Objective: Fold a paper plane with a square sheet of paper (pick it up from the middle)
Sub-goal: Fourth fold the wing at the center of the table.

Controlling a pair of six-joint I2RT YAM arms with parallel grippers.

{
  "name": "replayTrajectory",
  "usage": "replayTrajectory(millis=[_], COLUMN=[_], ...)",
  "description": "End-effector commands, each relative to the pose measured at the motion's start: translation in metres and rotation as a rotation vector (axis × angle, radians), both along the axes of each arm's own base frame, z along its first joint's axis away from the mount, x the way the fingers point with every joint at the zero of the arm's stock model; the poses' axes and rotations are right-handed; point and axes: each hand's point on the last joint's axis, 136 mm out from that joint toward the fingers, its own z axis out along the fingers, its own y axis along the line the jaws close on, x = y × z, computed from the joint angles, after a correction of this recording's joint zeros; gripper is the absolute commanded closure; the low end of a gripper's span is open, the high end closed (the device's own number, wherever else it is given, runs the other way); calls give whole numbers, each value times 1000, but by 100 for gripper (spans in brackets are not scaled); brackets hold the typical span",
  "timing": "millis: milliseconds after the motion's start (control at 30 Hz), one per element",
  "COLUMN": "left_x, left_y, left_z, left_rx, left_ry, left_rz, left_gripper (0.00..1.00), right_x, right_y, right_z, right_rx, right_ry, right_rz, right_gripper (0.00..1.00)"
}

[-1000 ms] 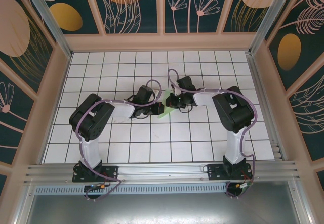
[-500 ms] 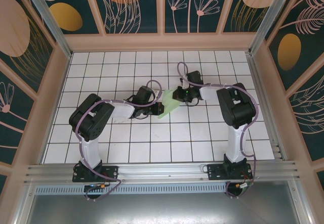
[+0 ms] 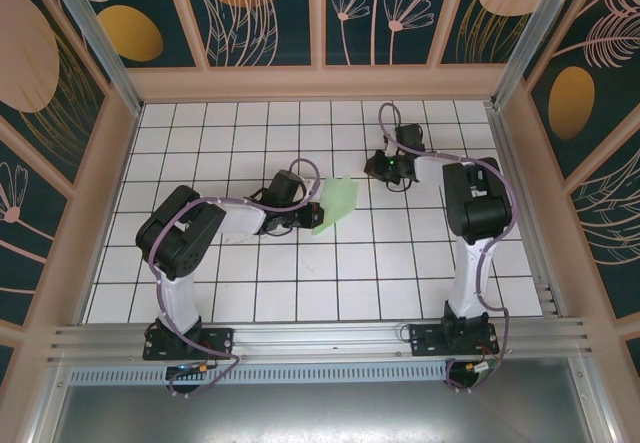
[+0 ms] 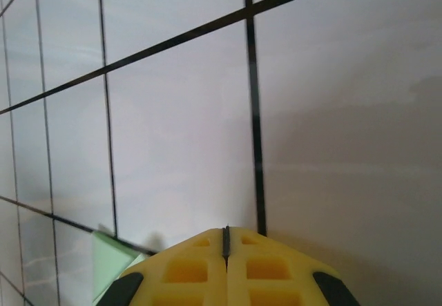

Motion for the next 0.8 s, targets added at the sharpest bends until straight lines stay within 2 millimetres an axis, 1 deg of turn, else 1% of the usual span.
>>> replayTrajectory(millis=[0, 100, 200, 267, 333, 433, 533, 633, 700, 767], left_x=[-61, -61, -61, -61, -61, -61, -62, -63, -63, -63], left_y=[54, 54, 55, 55, 55, 55, 55, 54, 54, 54], left_z=[-72, -72, -72, -72, -72, -71, -72, -72, -71, -71], left_rx=[246, 246, 250, 250, 249, 247, 247, 242, 237, 236], left_ry=[273, 273, 274, 273, 273, 271, 274, 275, 276, 275], left_rz=[13, 14, 18, 19, 20, 21, 21, 18, 18, 18], left_gripper=[100, 100, 100, 100, 100, 100, 100, 100, 100, 100], right_x=[-17, -42, -58, -64, -67, -64, -53, -36, -19, -6], right_y=[29, 58, 82, 91, 94, 89, 76, 53, 32, 18], right_z=[37, 31, 20, 13, 2, -11, -22, -31, -33, -27], right_rx=[20, 37, 38, 39, 38, 20, 5, -25, -48, -50], right_ry=[-95, -71, -37, -20, 7, 36, 54, 63, 64, 54], right_rz=[72, 141, 201, 226, 235, 222, 186, 117, 48, 0], right_gripper=[100, 100, 100, 100, 100, 100, 100, 100, 100, 100])
